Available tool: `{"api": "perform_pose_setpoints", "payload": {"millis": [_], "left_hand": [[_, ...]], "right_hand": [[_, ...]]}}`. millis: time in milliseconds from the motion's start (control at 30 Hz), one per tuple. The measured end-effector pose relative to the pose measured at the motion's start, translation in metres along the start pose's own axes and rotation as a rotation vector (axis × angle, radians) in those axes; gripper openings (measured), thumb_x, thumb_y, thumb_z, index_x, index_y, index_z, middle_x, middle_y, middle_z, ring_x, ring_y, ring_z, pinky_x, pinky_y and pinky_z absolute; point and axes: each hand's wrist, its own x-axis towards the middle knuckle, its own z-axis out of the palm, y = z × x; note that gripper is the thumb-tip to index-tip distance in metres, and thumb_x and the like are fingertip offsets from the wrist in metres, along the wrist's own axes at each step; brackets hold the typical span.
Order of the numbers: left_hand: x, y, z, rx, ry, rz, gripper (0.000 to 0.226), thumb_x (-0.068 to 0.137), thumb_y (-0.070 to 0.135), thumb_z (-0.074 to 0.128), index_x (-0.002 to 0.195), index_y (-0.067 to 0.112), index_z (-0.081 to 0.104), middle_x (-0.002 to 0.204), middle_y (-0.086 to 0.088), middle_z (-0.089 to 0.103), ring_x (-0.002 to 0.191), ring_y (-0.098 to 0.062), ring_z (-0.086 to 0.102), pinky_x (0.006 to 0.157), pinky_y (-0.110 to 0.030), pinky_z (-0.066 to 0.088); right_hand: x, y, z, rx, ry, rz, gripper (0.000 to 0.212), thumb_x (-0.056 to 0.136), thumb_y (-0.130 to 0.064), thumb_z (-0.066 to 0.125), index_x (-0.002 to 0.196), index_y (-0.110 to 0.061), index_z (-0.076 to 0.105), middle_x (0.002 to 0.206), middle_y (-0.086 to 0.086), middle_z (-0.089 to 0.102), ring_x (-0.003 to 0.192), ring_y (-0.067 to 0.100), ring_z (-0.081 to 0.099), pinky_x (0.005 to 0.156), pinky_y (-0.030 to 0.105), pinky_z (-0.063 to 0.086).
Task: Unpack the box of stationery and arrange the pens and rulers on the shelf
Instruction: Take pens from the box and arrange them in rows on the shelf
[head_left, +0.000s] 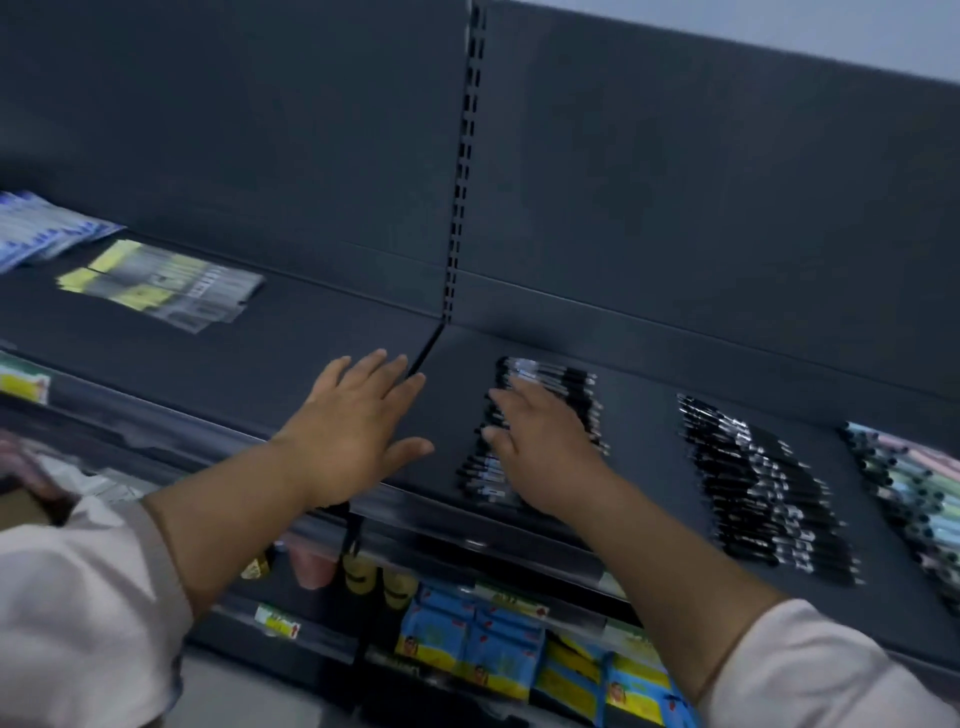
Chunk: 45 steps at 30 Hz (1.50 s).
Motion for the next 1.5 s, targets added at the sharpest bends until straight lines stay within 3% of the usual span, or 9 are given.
{"api": "perform_pose_setpoints", "payload": {"millis": [100,267,467,567,700,833,1133,1300,1500], "left_hand": [[-0.01,-0.025,-0.004,-0.033,0.027,-0.056,0.096,0.074,0.077,-0.002,0.152,0.022,0.01,0.16,0.0,0.007,0.147,-0.021,-0.003,0.119,-0.042,0.001],[-0.02,-0.068,-0.011,-0.091,0.002,-0.154,0.076,0.092,0.063,0.026,0.152,0.021,0.008,0.16,-0.002,0.005,0.147,-0.021,0.0,0.118,-0.039,0.004],[-0.003,-0.086,-0.014,-0.253,-0.055,-0.06,0.079,0.091,0.062,0.026,0.153,0.018,0.004,0.16,-0.004,0.005,0.147,-0.018,0.009,0.117,-0.031,0.013],[0.008,-0.069,-0.004,-0.543,-0.089,-0.004,0.079,0.09,0.063,0.027,0.153,0.021,0.004,0.16,0.002,0.003,0.147,-0.012,0.005,0.118,-0.029,0.009],[0.022,-0.013,0.012,-1.154,-0.133,-0.141,0.069,0.095,0.056,0.028,0.153,0.025,0.007,0.159,0.011,0.005,0.145,-0.007,0.006,0.116,-0.026,0.005],[0.042,0.04,0.026,-1.435,-0.108,-0.232,0.063,0.096,0.054,0.024,0.152,0.028,0.01,0.158,0.013,0.01,0.145,-0.007,0.01,0.114,-0.027,0.007],[0.075,0.091,0.042,-1.484,-0.086,-0.309,0.062,0.097,0.053,0.022,0.152,0.028,0.006,0.159,0.013,0.004,0.145,-0.005,0.005,0.116,-0.029,0.004],[0.081,0.102,0.046,-1.427,-0.062,-0.274,0.063,0.097,0.052,0.024,0.152,0.028,0.006,0.159,0.014,0.004,0.144,-0.002,0.004,0.112,-0.022,0.003],[0.095,0.081,0.045,-1.33,-0.007,-0.293,0.064,0.097,0.053,0.023,0.152,0.027,0.004,0.159,0.012,0.001,0.145,-0.002,0.002,0.119,-0.028,0.002]], "right_hand": [[0.011,-0.024,-0.002,-0.006,0.001,-0.04,0.054,0.102,-0.039,0.034,0.152,-0.02,0.021,0.161,0.003,0.009,0.148,0.022,0.006,0.12,0.041,0.009],[0.036,-0.069,0.004,-0.025,0.028,-0.1,0.054,0.102,-0.039,0.034,0.151,-0.019,0.023,0.16,0.003,0.013,0.147,0.021,0.01,0.12,0.039,0.011],[0.05,-0.078,0.0,0.078,0.136,0.014,0.052,0.102,-0.034,0.036,0.15,-0.015,0.027,0.159,0.004,0.018,0.146,0.017,0.014,0.116,0.026,0.01],[0.037,-0.047,-0.001,0.194,0.242,0.188,0.05,0.102,-0.03,0.039,0.147,-0.01,0.033,0.157,0.007,0.023,0.146,0.018,0.018,0.115,0.024,0.012],[0.005,0.008,0.001,0.336,0.334,0.423,0.048,0.102,-0.03,0.037,0.146,-0.01,0.034,0.156,0.008,0.025,0.145,0.018,0.019,0.114,0.024,0.013],[-0.013,0.053,0.009,0.457,0.329,0.571,0.051,0.102,-0.033,0.037,0.147,-0.011,0.031,0.156,0.007,0.024,0.143,0.019,0.023,0.111,0.023,0.016],[0.001,0.072,0.03,0.65,0.314,0.549,0.055,0.102,-0.035,0.038,0.15,-0.013,0.025,0.158,0.003,0.018,0.145,0.016,0.017,0.119,0.031,0.015],[0.006,0.072,0.036,0.666,0.279,0.476,0.058,0.101,-0.036,0.038,0.152,-0.013,0.021,0.159,-0.001,0.014,0.146,0.01,0.011,0.113,0.018,0.008],[0.008,0.097,0.026,0.649,0.312,0.507,0.057,0.101,-0.036,0.038,0.151,-0.014,0.022,0.16,0.0,0.013,0.145,0.011,0.014,0.105,0.013,0.008]]}}
